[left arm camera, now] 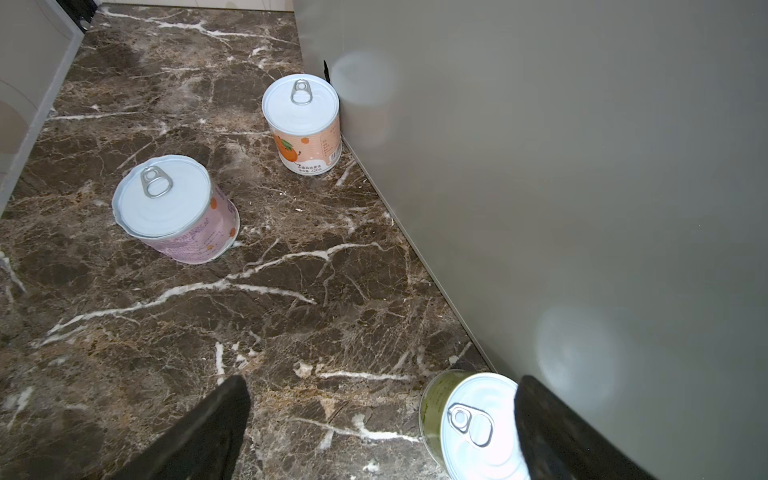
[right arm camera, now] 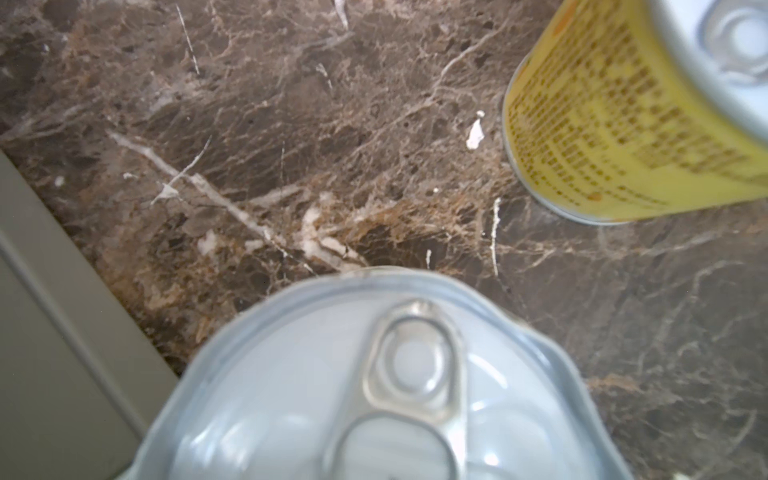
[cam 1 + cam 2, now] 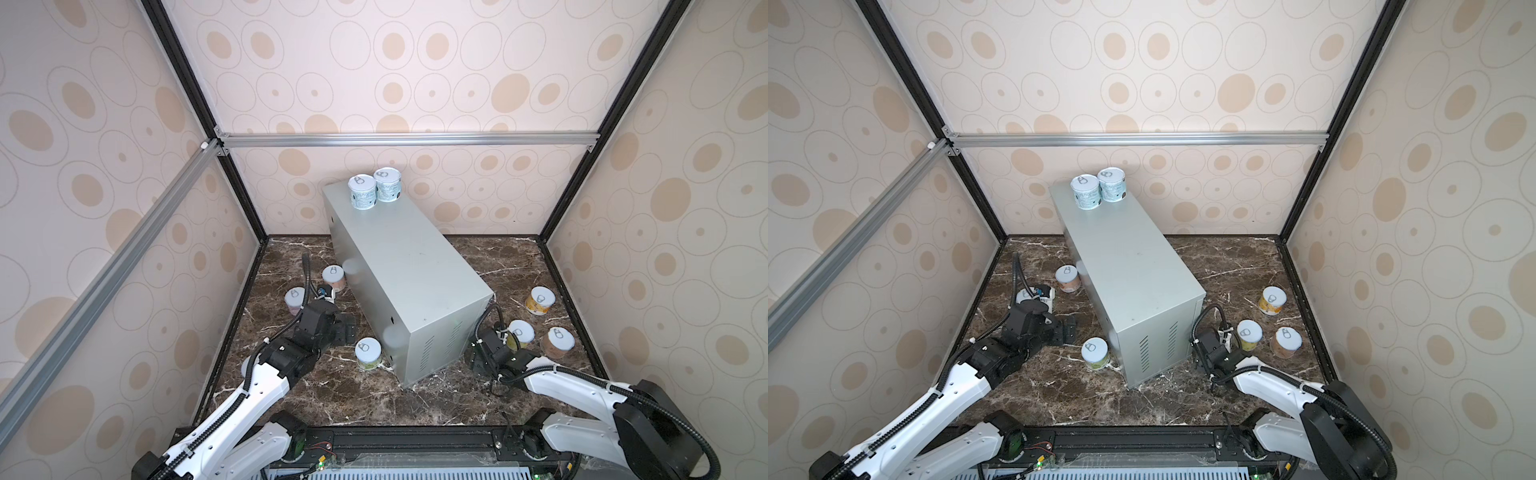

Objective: Place and organize the canned foods onto the counter
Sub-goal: 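Carry the green-labelled can up over the box top with the right gripper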

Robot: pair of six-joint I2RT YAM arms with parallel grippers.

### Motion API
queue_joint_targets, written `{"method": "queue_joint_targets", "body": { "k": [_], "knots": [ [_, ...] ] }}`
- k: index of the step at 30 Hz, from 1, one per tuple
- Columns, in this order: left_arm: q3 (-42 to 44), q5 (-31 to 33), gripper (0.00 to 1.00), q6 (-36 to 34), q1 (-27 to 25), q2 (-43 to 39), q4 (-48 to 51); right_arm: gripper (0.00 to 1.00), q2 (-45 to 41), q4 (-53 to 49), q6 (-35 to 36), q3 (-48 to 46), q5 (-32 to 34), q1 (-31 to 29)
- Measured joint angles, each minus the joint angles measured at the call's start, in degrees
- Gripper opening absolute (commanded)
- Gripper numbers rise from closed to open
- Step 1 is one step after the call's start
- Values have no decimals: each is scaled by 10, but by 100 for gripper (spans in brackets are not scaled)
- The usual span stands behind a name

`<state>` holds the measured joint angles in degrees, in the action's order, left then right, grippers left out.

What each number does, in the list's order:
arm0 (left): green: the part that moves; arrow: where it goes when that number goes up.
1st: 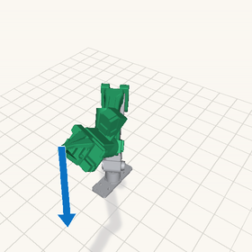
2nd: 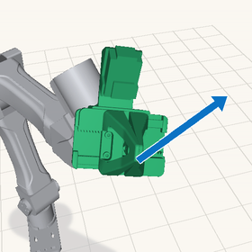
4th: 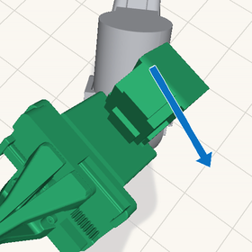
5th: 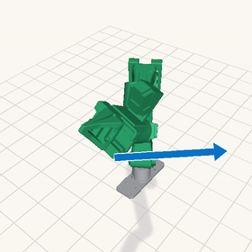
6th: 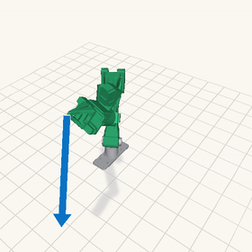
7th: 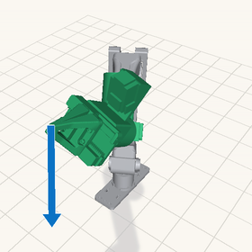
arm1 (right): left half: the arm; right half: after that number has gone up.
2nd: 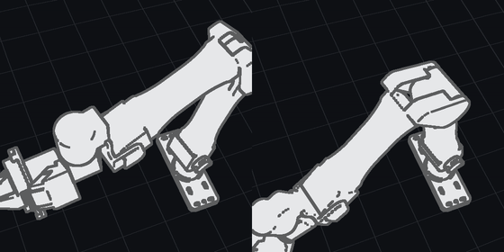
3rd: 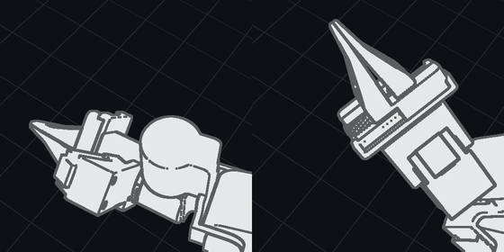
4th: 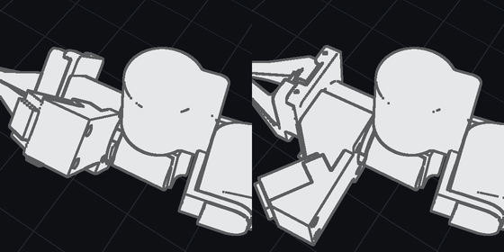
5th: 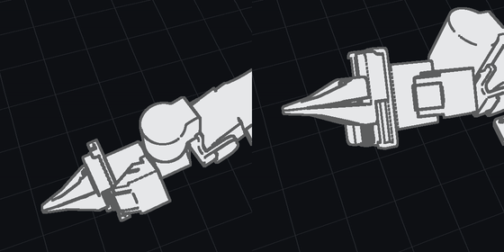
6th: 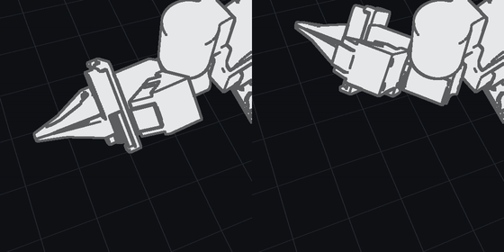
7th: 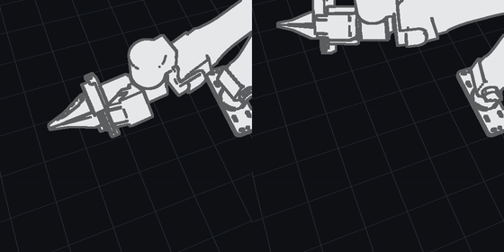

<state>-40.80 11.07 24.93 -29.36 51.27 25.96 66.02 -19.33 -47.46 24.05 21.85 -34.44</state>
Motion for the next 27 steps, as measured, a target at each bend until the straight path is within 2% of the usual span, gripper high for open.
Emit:
{"method": "queue_joint_targets", "body": {
  "k": [9,18,27],
  "knots": [
    [0,4,99,0,0,-12,0,60,-85,-74,28,13,-13,0],
    [-35,0,99,0,0,-14,24,59,-192,-198,82,103,-30,0],
    [-92,-28,99,0,0,-23,49,58,-242,-321,114,181,-80,0]
  ]
}}
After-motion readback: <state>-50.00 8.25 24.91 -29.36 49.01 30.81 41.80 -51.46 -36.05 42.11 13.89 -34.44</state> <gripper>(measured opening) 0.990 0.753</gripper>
